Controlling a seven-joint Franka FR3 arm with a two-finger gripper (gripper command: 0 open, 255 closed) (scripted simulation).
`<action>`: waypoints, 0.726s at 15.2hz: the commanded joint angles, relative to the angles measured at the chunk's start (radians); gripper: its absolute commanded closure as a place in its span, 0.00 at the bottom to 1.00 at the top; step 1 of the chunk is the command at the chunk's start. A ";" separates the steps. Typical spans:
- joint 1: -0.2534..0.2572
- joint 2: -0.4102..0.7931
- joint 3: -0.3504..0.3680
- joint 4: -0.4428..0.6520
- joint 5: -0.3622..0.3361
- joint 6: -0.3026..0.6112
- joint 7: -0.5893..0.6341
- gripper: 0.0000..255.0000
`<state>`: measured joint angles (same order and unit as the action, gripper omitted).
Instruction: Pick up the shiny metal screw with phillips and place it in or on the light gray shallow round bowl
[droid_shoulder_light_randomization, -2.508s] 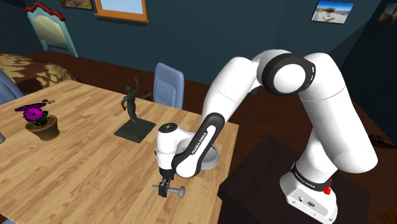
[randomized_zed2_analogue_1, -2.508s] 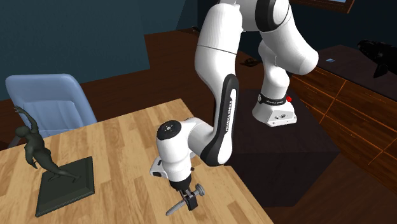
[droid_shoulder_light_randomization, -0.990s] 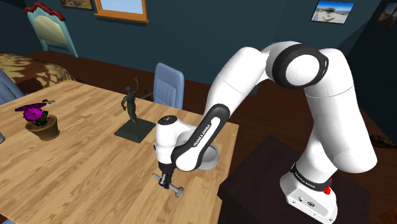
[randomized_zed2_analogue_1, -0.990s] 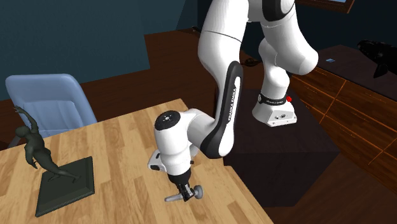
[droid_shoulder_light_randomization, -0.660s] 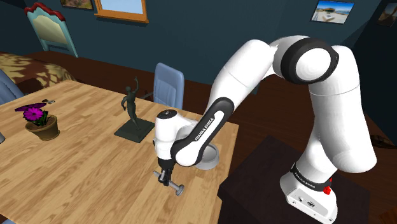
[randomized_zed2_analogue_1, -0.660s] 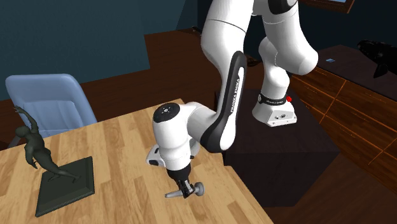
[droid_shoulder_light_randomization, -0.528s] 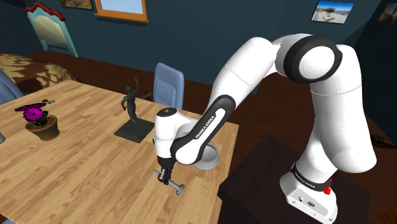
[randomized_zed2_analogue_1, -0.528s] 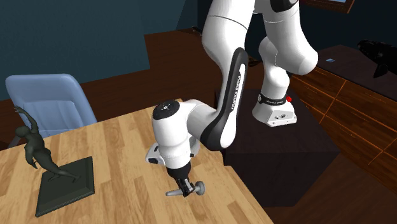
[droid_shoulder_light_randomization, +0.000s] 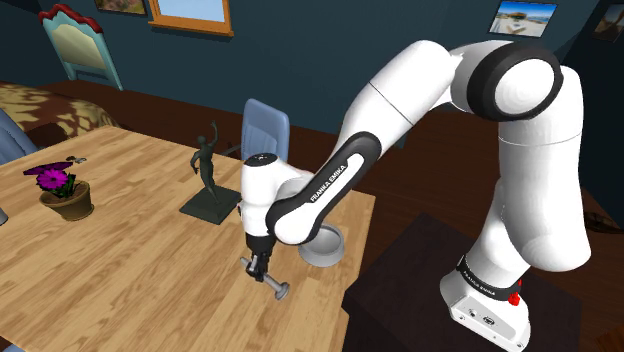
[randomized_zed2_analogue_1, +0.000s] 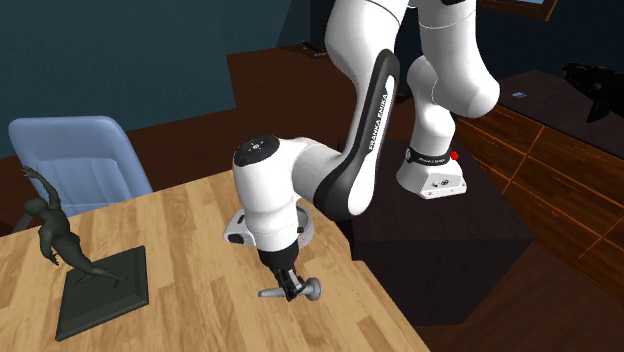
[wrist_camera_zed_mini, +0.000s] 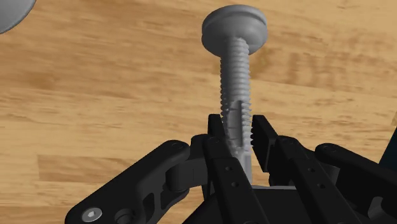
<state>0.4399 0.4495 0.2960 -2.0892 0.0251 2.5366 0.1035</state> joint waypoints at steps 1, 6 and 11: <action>-0.023 -0.031 0.004 -0.034 0.012 0.000 -0.026 1.00; -0.127 -0.118 0.005 -0.161 0.058 0.030 -0.158 1.00; -0.227 -0.191 -0.007 -0.261 0.103 0.043 -0.302 1.00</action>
<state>0.2371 0.2781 0.2921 -2.3274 0.1174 2.5789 -0.1623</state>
